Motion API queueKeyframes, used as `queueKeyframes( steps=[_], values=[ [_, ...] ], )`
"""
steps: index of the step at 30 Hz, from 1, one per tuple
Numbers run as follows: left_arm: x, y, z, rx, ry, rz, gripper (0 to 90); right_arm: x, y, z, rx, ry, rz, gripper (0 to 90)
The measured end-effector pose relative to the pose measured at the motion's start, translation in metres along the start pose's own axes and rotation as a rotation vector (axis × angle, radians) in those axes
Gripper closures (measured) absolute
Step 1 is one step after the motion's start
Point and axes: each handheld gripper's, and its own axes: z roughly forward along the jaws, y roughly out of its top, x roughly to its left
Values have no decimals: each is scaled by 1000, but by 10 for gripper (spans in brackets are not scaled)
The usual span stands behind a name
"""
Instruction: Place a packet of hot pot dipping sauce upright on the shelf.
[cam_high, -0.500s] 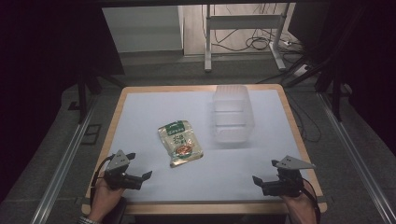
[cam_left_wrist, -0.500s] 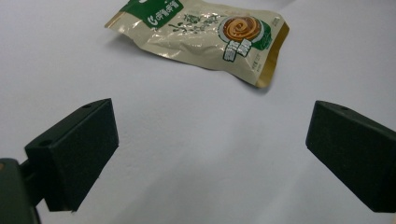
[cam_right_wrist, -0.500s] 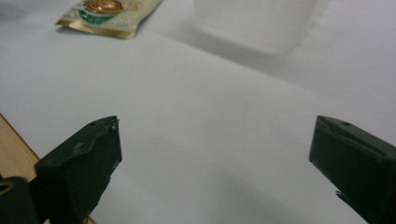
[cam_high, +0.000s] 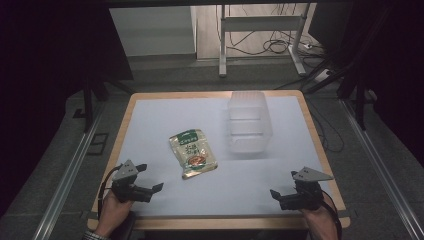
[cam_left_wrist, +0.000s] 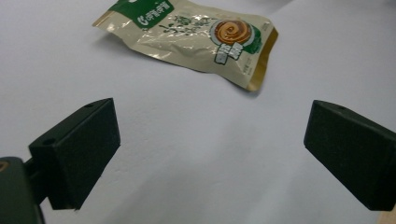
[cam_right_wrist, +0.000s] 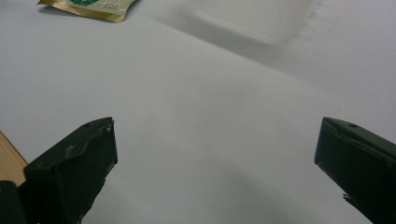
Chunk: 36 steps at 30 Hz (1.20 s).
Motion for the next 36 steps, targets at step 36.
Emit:
queueKeyframes(
  steps=[36],
  values=[
    [23, 38, 28, 25, 38, 51, 61, 1, 0, 6, 26, 10, -11, 0]
  ],
)
